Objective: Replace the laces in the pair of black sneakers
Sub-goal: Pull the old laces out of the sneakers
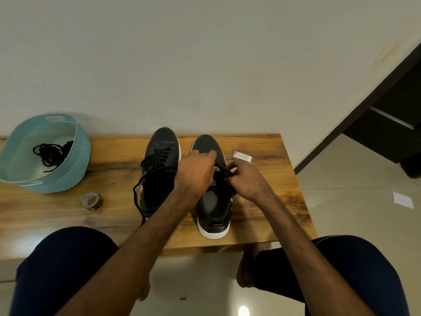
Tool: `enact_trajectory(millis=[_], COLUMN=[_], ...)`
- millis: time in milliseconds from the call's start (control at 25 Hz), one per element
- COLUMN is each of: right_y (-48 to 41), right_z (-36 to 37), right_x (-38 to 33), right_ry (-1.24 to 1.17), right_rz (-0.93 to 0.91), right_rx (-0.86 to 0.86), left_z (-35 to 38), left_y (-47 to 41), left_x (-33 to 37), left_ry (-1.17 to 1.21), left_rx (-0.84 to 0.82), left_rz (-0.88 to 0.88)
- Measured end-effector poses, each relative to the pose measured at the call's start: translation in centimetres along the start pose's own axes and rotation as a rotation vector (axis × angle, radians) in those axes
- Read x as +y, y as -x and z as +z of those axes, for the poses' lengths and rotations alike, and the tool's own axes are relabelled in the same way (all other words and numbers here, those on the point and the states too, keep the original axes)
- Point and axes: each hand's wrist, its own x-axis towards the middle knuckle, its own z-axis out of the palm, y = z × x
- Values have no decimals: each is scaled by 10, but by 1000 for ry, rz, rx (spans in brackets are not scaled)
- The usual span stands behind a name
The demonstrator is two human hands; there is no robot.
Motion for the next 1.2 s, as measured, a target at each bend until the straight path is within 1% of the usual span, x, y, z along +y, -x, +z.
enact_trajectory(millis=[40, 80, 120, 200, 240, 280, 320, 400, 480, 560, 640, 800, 1040, 1120, 1200], right_y=[1, 1, 2, 2, 2, 3, 3, 4, 4, 6, 7, 7, 6, 7, 7], right_z=[-1, -1, -2, -2, -1, 0, 0, 1, 2, 2, 3, 3, 3, 4, 3], right_x=[-1, -1, -2, -4, -5, -6, -7, -10, -12, -14, -15, -15, -22, -22, -20], right_ry=[8, 22, 40, 59, 70, 89, 111, 138, 152, 159, 169, 198, 261, 284, 281], right_rz=[8, 19, 30, 45, 45, 44, 40, 28, 23, 9, -2, 7, -5, -14, -20], right_rx=[5, 14, 23, 37, 43, 45, 46, 42, 36, 39, 30, 30, 24, 44, 57], left_z=[3, 10, 12, 13, 13, 11, 9, 3, -2, -4, -5, -9, -5, -5, -7], left_y=[2, 5, 5, -3, -5, -8, -10, -11, -8, -5, -4, -4, -1, -1, -2], left_x=[-1, -2, -5, -13, -17, -23, -29, -33, -28, -17, -11, -10, 3, 4, 4], left_ry=[72, 171, 359, 962, 1149, 1159, 1023, 634, 458, 261, 126, -65, -363, -413, -397], left_rx=[39, 65, 86, 81, 90, 86, 75, 12, -93, -174, -177, -126, -181, -215, -234], left_rz=[-44, -135, -284, -617, -690, -671, -567, -297, -100, 14, 71, 101, 190, 201, 201])
